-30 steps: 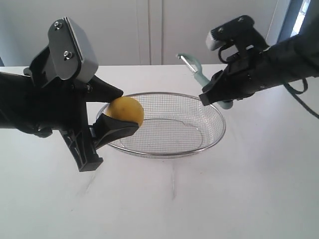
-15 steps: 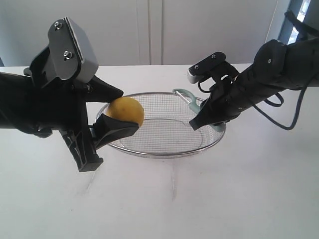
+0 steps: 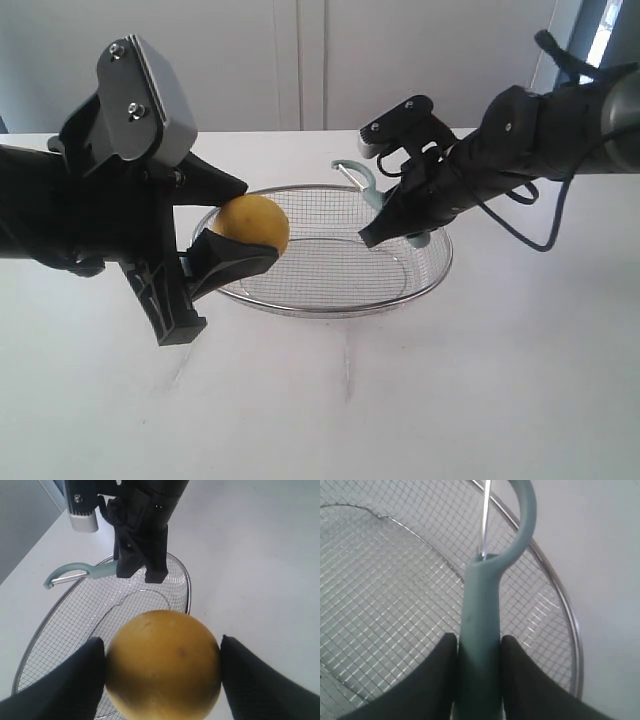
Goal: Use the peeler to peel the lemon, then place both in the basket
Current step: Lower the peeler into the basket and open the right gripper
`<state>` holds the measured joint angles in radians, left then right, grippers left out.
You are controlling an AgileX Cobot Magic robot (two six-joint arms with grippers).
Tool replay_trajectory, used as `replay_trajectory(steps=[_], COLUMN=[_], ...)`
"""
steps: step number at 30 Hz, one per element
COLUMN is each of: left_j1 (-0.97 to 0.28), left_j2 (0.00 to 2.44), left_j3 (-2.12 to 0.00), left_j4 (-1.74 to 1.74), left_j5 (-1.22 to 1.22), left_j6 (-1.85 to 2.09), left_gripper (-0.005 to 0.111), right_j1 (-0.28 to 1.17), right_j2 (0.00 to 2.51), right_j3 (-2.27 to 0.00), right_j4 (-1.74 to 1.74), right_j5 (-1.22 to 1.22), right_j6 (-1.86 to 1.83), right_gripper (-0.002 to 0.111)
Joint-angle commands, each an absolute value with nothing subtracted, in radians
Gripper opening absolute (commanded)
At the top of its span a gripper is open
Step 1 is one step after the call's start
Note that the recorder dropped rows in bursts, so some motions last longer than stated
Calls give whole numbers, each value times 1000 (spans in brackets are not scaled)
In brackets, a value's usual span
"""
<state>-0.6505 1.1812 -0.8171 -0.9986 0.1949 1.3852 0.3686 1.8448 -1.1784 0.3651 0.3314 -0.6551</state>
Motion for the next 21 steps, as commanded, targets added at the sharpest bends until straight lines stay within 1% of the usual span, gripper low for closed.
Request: replay_trajectory(steps=[1,7,21], left_j1=[-651,-651,-651], left_j2=[1174,1174,1174], left_j3=[-816,-816,-816], left_j4=[-1024,-1024,-1024], left_j5=[207,207,210], left_j6=[1384,1384,1384], left_gripper=[0,0,0], right_j1=[397,399,399], right_j2=[1884,1926,1938], right_j3=[-1210,-1210,-1210], right_j4=[365,365,365], right_j5=[333,331,318], right_j6=[-653,-675,-675], right_gripper=[0,0,0])
